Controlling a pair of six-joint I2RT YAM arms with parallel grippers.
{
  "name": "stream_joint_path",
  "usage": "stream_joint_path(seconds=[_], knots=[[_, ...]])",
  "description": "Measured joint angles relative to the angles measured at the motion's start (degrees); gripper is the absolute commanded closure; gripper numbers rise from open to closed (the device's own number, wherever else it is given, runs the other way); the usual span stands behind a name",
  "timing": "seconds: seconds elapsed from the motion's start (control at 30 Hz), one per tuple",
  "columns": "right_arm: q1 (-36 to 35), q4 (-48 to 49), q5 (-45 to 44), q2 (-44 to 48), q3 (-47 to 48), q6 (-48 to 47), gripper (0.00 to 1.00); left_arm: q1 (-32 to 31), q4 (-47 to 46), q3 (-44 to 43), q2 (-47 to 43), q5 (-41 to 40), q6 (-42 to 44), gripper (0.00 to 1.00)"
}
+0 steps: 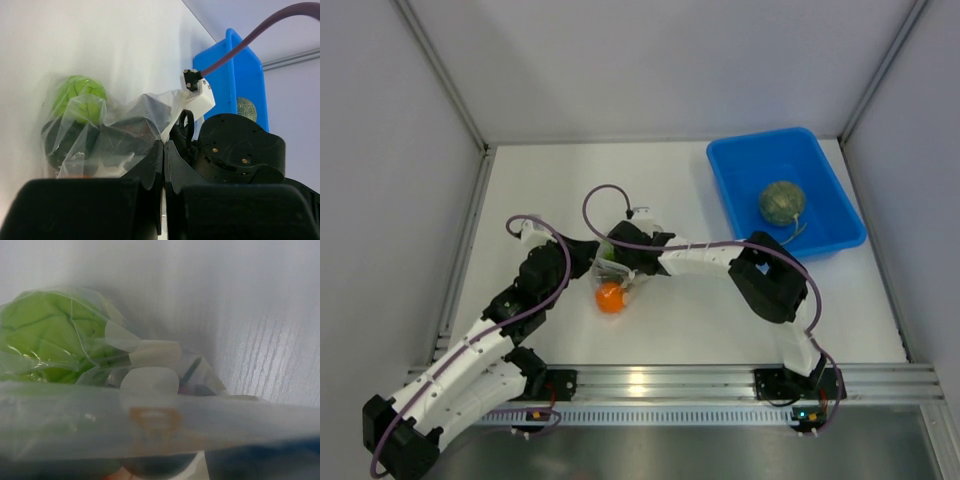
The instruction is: Open the zip-top bag and remove the fake food
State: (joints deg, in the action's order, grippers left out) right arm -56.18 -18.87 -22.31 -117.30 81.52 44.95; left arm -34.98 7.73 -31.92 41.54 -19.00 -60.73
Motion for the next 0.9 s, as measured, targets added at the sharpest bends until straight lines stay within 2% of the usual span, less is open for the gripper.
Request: stream_joint_path(seconds=[0.03,0.17,0.23,0.47,0.9], knots=[[0.0,-0.11,0.04,-0.15,-0.26,-0.2,0.35,-0.02,0.02,0.02,0.0,0.02,0.02,1.0],[-0.04,-0.2,0.11,-0.33,-0.5,-1.09,0.48,-0.04,0.0,0.02,0.24,0.0,0.04,1.0],[-0.04,-0.17,0.07,-0.31,-0.52,-1.44,0.51,-0.04,0.0,0.02,0.24,-0.02,0.2,1.0],[-0.57,-1.75,-0.11,1.05,-0.94,-2.34,0.54,-0.04,-0.02,0.02,0.24,-0.2,0.44,1.0],[-3.41,-7.85,-1.77,10.62,1.73,-5.64,0.55,-0.04,-0.09,0.02,0.22,-0.37,0.83,1.0]])
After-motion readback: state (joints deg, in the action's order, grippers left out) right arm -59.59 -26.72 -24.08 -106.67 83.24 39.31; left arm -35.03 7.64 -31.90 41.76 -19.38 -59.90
